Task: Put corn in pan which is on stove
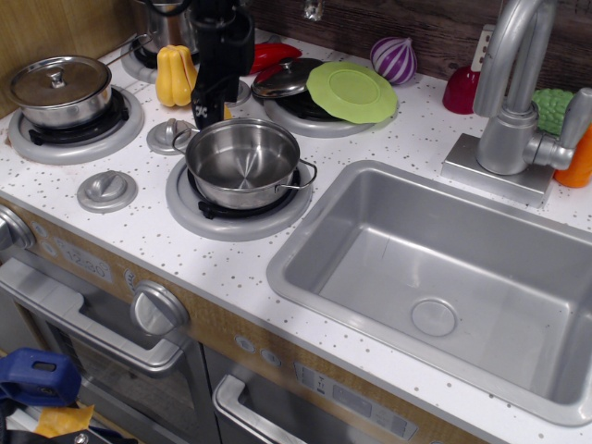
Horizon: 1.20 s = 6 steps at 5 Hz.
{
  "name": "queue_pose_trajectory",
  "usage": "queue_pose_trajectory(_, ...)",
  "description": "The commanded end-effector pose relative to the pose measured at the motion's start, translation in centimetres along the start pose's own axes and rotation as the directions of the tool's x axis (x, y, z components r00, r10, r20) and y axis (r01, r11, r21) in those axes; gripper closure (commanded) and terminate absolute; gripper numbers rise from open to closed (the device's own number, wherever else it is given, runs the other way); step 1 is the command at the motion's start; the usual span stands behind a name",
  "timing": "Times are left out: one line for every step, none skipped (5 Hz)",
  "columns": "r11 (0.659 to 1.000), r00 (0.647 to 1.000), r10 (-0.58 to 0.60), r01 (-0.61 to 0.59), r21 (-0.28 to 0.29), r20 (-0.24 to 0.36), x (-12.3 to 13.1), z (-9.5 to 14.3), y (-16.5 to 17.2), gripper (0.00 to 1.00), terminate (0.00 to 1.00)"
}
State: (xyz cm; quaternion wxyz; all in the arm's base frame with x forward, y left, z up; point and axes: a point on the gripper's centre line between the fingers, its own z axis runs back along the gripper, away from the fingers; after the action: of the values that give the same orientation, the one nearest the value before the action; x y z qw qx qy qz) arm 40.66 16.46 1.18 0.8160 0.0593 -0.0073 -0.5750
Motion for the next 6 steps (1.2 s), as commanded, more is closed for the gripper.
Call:
queue_pose_trajectory(0.998, 1.0, 0.011, -0.011, 0.065, -0.005, -0.8, 2.4, 1.4, 1.0, 0.0)
queue_pose_trajectory(0.998, 0.999, 0.014, -0.012, 0.063, -0.036, -0.7, 3.8, 1.4, 1.0, 0.0)
queue_pose_trajectory(0.995, 0.992, 0.001, 0.012, 0.096, -0.128, -0.5, 6.8, 1.5, 1.0, 0.0)
queue_pose_trajectory(0.996, 0.981, 0.024, -0.007, 0.086, -0.193, 0.1, 9.7, 0.9, 1.0, 0.0)
queue_pose_trajectory(0.994, 0.964, 0.078, -0.056, 0.095, -0.254, 1.3, 12.0, -0.6, 1.0, 0.0)
queue_pose_trajectory(0.986, 0.949, 0.153, -0.126, 0.11, -0.277, 2.0, 12.7, -3.1, 1.0, 0.0)
